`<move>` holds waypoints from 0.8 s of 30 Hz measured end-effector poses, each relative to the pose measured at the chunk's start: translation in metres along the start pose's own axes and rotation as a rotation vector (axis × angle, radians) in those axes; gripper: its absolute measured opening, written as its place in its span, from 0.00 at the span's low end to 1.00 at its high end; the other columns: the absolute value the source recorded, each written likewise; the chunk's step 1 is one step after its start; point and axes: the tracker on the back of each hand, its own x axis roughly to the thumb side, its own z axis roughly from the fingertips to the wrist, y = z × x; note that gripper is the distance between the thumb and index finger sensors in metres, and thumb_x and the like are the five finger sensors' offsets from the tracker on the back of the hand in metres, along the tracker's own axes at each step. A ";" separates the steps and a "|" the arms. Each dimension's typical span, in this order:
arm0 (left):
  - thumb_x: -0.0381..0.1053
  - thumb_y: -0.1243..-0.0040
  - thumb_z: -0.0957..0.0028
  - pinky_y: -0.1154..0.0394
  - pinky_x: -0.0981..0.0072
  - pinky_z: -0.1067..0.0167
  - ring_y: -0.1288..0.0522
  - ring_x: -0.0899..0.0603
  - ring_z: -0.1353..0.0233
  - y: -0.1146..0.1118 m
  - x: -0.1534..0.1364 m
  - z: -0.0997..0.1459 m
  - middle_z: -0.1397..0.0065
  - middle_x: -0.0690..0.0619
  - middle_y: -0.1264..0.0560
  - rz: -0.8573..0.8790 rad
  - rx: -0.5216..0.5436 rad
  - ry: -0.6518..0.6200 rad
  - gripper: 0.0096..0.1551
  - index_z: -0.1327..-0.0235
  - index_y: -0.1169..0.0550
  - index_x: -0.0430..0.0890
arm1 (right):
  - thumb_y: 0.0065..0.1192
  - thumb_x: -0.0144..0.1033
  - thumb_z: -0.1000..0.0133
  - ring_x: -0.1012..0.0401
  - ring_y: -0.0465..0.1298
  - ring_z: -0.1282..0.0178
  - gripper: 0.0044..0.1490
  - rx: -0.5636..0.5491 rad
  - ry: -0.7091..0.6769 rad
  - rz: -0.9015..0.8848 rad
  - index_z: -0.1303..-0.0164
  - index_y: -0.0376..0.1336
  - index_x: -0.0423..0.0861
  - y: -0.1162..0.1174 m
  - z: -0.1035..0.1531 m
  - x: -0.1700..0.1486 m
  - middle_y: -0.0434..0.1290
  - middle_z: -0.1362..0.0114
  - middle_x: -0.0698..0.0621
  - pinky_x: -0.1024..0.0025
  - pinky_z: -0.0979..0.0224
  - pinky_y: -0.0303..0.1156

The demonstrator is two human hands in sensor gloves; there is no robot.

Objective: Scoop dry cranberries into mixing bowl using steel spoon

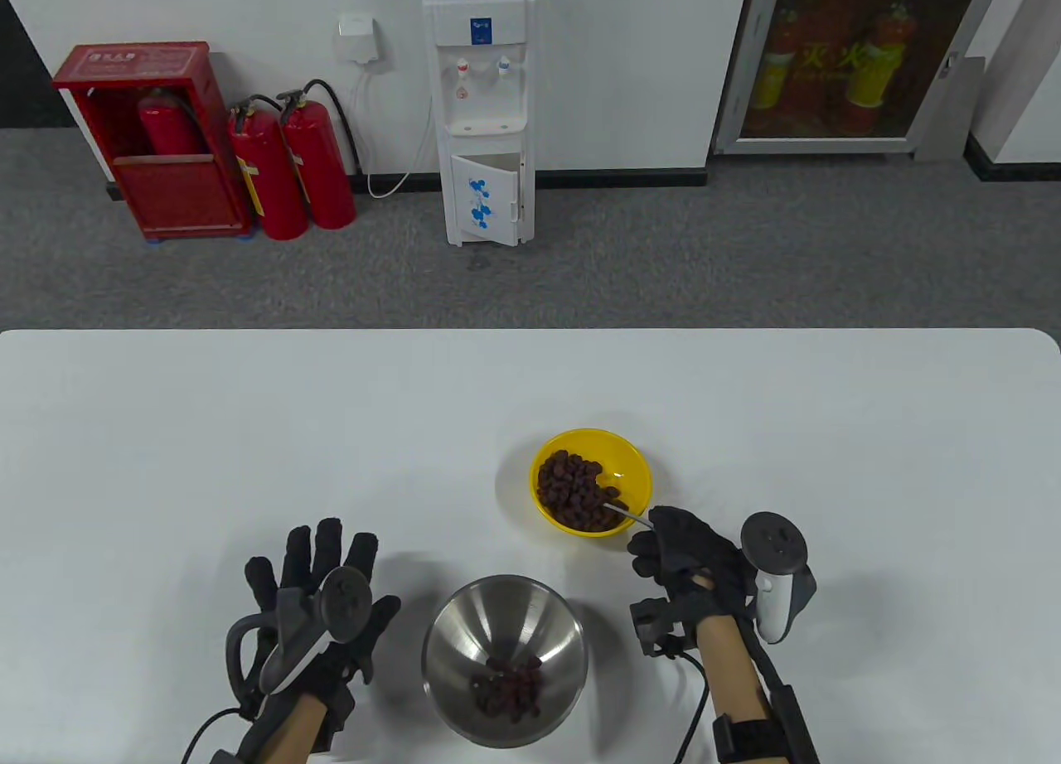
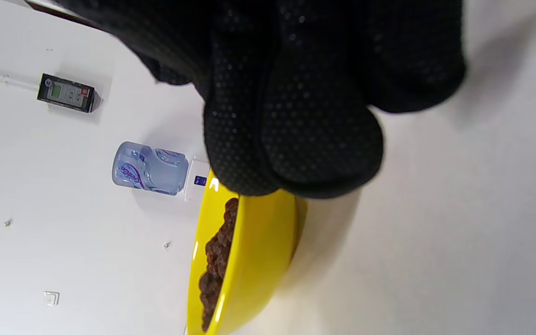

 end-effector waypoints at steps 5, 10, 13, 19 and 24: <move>0.79 0.55 0.56 0.71 0.25 0.29 0.65 0.40 0.11 0.000 0.000 0.000 0.11 0.60 0.63 0.002 -0.002 0.000 0.47 0.23 0.54 0.72 | 0.61 0.40 0.45 0.58 0.87 0.58 0.27 -0.015 -0.011 -0.040 0.42 0.69 0.38 -0.006 0.001 0.002 0.83 0.48 0.56 0.56 0.49 0.78; 0.79 0.55 0.56 0.71 0.25 0.29 0.65 0.40 0.11 0.000 0.000 0.000 0.11 0.60 0.63 0.004 -0.001 0.000 0.47 0.24 0.54 0.72 | 0.61 0.40 0.45 0.57 0.87 0.58 0.27 -0.029 -0.024 -0.049 0.42 0.69 0.38 -0.010 0.003 0.004 0.83 0.48 0.55 0.56 0.49 0.78; 0.79 0.55 0.56 0.71 0.25 0.29 0.65 0.40 0.11 0.000 0.000 0.000 0.11 0.60 0.63 0.000 -0.001 -0.001 0.47 0.24 0.54 0.72 | 0.61 0.40 0.45 0.58 0.87 0.57 0.27 -0.045 -0.039 -0.030 0.42 0.70 0.38 -0.012 0.004 0.005 0.83 0.47 0.55 0.56 0.49 0.78; 0.79 0.55 0.56 0.71 0.25 0.29 0.65 0.40 0.11 0.000 0.000 -0.001 0.11 0.60 0.63 0.002 -0.003 -0.004 0.47 0.23 0.54 0.72 | 0.61 0.39 0.45 0.57 0.87 0.57 0.26 -0.050 -0.094 -0.022 0.42 0.70 0.38 -0.014 0.011 0.011 0.83 0.48 0.55 0.56 0.49 0.78; 0.79 0.55 0.56 0.71 0.25 0.29 0.66 0.40 0.11 0.000 0.001 0.000 0.11 0.60 0.63 0.000 -0.006 -0.012 0.47 0.24 0.54 0.72 | 0.62 0.40 0.46 0.58 0.87 0.59 0.26 -0.065 -0.145 0.009 0.43 0.70 0.38 -0.015 0.023 0.022 0.84 0.49 0.56 0.57 0.50 0.79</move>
